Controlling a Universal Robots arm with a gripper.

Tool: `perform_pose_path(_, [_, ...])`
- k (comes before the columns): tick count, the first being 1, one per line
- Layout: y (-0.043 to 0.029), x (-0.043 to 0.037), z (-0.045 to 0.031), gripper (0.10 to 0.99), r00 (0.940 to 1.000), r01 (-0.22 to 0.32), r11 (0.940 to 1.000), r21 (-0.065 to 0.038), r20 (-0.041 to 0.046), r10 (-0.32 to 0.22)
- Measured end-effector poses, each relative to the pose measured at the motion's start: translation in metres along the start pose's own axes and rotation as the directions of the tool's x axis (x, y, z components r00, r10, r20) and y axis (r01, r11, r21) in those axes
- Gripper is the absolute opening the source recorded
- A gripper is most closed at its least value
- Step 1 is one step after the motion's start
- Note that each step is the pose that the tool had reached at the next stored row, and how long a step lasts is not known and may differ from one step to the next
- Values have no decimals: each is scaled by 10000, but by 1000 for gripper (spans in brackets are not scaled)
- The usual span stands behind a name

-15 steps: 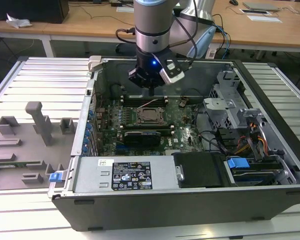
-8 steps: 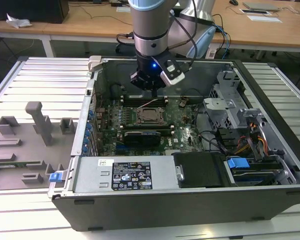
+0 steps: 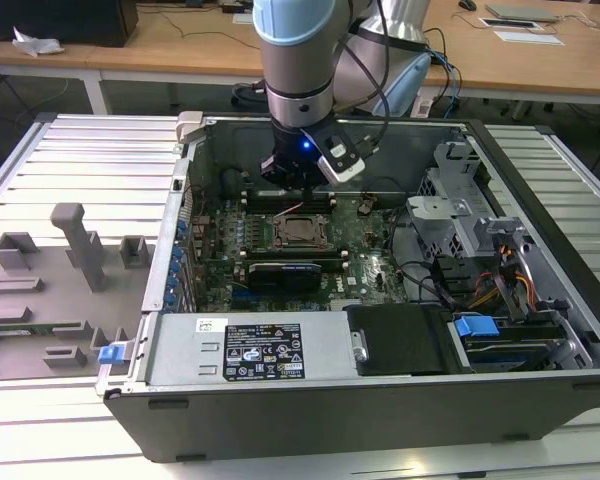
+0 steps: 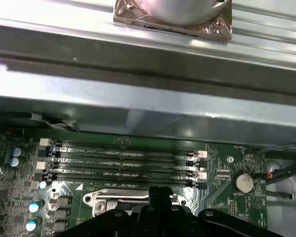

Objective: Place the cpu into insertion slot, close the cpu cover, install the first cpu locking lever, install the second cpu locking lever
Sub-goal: 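Install the first cpu locking lever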

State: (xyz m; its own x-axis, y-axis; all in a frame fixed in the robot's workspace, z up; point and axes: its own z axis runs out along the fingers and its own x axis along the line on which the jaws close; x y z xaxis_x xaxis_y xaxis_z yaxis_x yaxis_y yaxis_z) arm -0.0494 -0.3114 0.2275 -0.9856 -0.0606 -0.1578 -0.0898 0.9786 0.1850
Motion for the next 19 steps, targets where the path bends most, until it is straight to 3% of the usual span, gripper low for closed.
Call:
perform_pose_path(3, [51,6,54,106,10000,49,10000,29,55,-49])
perform_pose_path(6, [56,15,72,106,9999,86,9999,86,78,-87])
perform_pose_path(10, [56,17,73,106,9999,88,9999,89,89,-89])
perform_pose_path(12, [53,34,90,106,9995,125,9999,103,276,-128])
perform_pose_path(13, [53,38,97,106,9994,136,9998,115,331,-140])
perform_pose_path(19, [47,44,125,106,9991,155,9996,229,396,-164])
